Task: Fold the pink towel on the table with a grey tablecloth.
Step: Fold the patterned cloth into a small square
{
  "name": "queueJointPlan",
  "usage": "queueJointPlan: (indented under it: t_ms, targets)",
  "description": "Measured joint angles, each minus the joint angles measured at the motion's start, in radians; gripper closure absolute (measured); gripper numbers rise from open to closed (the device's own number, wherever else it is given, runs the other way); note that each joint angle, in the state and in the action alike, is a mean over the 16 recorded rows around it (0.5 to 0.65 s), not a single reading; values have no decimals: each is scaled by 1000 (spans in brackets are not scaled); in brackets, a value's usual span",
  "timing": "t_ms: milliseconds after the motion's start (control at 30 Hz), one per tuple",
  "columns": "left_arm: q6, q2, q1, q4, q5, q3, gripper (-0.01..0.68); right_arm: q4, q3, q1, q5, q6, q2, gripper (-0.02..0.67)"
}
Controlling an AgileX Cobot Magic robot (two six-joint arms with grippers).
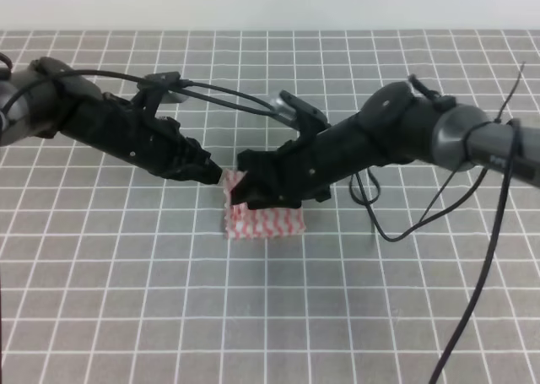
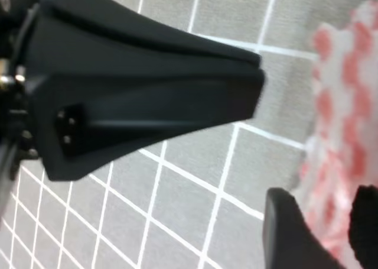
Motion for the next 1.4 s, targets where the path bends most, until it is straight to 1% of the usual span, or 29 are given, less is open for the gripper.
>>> queueJointPlan:
  t_ms: [100, 333, 533, 633, 767, 933, 1400]
  targets:
    - [10, 1, -4, -25, 8, 0, 676, -11, 0, -21, 27, 0, -6, 474]
    - [16, 0, -49, -36, 27, 0, 676, -67, 0, -66, 86, 7, -24, 578]
    - [-42, 1, -100, 53, 34, 0, 676, -136, 0, -80, 110, 26, -35, 642]
    - [-87, 0, -122, 120, 37, 0, 676, -169, 0, -80, 120, 37, -37, 661]
    - [-145, 1, -138, 202, 41, 0, 676, -199, 0, -80, 128, 50, -33, 663]
    - [-188, 1, -139, 258, 46, 0, 676, -221, 0, -79, 138, 58, -23, 663]
    - [-201, -31, -138, 282, 57, -31, 676, -219, 0, -77, 148, 58, -25, 664]
